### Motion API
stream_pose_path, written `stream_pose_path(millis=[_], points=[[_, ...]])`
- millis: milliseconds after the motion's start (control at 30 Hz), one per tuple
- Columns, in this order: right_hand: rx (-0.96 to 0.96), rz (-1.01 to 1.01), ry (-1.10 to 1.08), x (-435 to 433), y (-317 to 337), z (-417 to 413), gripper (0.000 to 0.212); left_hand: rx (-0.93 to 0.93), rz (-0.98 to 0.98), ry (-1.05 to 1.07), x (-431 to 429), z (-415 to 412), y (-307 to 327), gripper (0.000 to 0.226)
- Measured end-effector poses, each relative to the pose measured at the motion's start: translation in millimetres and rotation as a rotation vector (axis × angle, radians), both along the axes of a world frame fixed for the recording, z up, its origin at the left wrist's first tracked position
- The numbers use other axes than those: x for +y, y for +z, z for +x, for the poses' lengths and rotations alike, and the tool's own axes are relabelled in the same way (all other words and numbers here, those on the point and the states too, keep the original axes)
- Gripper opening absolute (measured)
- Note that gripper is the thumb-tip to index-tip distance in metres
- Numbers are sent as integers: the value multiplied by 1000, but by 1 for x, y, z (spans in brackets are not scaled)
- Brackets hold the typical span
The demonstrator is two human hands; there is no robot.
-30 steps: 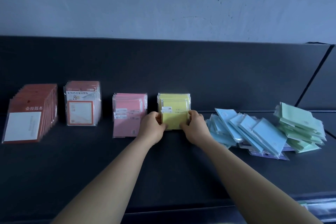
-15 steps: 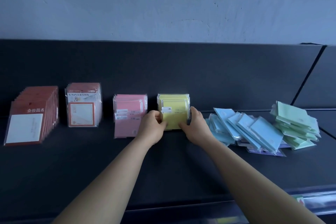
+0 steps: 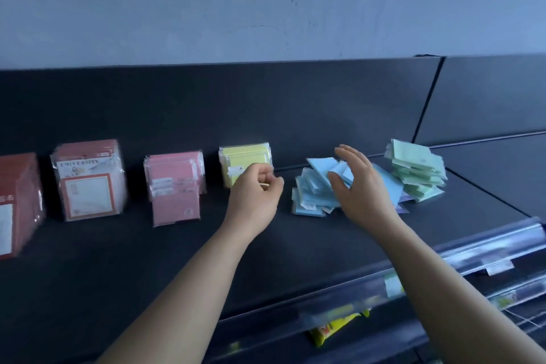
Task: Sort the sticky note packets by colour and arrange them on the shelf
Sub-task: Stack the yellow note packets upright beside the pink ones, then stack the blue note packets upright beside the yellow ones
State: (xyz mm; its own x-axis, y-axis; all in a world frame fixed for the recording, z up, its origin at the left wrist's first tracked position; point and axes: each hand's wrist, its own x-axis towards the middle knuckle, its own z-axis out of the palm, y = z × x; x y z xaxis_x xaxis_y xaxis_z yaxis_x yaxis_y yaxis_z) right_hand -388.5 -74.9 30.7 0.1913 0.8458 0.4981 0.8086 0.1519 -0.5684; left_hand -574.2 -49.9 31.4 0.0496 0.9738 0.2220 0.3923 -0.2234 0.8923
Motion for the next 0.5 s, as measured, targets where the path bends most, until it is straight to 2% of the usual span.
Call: stream_pose_path(millis=[200, 300, 367, 500], points=[[-71, -209, -33, -7, -9, 67, 51, -15, -166, -115, -16, 57, -7, 19], [-132, -306, 15, -7, -18, 88, 37, -130, -306, -136, -23, 87, -11, 18], [-180, -321, 72, -7, -26, 100, 34, -210, -408, -136, -24, 104, -16, 20], [-201, -234, 172, -11, -34, 117, 49, -300, -497, -100, -24, 129, -30, 21]])
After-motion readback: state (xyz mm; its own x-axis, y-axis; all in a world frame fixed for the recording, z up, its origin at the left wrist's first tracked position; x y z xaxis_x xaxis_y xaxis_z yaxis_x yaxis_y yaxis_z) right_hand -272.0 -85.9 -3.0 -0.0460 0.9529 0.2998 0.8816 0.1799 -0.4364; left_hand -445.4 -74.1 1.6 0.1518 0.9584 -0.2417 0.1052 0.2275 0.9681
